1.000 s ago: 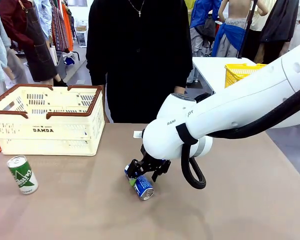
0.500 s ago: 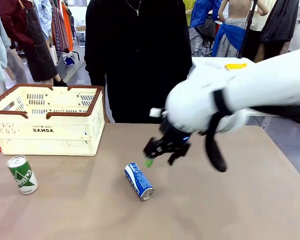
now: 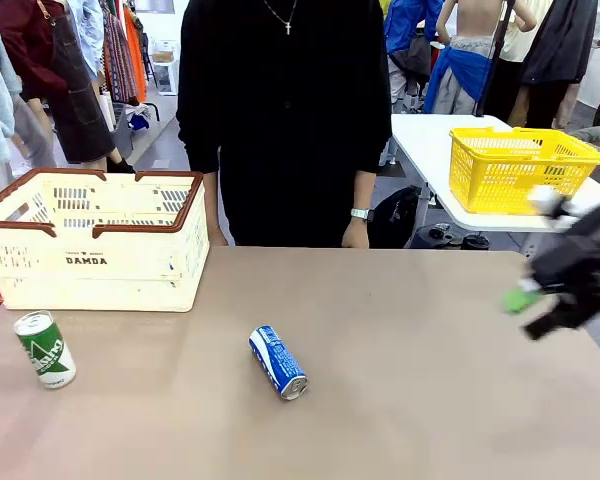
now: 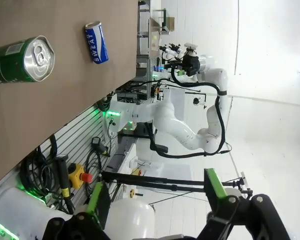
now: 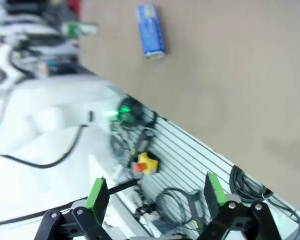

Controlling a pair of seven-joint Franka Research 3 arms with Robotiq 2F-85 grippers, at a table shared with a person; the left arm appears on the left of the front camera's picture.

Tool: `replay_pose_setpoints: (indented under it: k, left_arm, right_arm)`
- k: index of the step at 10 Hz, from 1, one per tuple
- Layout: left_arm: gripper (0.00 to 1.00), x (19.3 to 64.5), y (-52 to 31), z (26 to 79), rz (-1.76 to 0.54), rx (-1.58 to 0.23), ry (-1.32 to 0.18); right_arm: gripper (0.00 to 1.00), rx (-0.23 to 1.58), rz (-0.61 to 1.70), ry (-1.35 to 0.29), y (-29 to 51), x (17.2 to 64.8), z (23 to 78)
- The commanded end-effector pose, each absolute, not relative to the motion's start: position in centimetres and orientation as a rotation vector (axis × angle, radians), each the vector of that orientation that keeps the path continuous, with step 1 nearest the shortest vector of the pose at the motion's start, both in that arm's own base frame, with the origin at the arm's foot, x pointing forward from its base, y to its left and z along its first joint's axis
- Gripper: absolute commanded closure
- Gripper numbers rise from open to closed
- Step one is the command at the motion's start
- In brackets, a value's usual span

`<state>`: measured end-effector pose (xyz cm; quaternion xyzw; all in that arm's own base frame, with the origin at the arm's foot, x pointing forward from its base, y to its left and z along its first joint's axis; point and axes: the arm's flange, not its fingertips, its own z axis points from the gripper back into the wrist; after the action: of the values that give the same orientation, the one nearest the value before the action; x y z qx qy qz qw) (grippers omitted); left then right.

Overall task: Place the drinks into the Shopping basket.
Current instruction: Pick up one drink and place it into the Shopping basket.

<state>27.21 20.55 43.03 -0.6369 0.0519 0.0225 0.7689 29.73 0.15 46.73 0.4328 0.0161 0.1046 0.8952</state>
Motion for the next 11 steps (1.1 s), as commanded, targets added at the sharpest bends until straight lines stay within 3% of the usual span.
replay_pose_setpoints:
  k: [1, 3, 5, 6, 9, 10, 11]
  left_arm:
    - [0.00, 27.1, 20.8, 43.4, 0.042, -1.394, 0.116]
    - [0.00, 27.1, 20.8, 43.4, 0.042, -1.394, 0.116]
    - [0.00, 27.1, 20.8, 43.4, 0.042, -1.394, 0.116]
    - [0.00, 27.1, 20.8, 43.4, 0.042, -1.394, 0.116]
    - [0.00, 27.2, 20.5, 43.1, 0.048, -1.382, 0.113]
    - [0.00, 29.2, 18.9, 46.8, 0.268, -1.275, 0.017]
    - [0.00, 29.9, 15.2, 50.5, 0.196, -1.216, 0.048]
  right_arm:
    - [0.00, 1.178, 0.135, -0.026, -8.1, 31.6, 43.1]
    - [0.00, 1.364, 0.075, -0.133, -12.9, 30.6, 40.3]
    - [0.00, 1.444, 0.177, -0.261, -13.6, 30.6, 38.5]
    - [0.00, 1.346, 0.025, -0.158, -14.4, 28.4, 39.4]
    - [0.00, 1.346, 0.025, -0.158, -14.4, 28.4, 39.4]
    - [0.00, 1.346, 0.025, -0.158, -14.4, 28.4, 39.4]
    - [0.00, 1.346, 0.025, -0.158, -14.4, 28.4, 39.4]
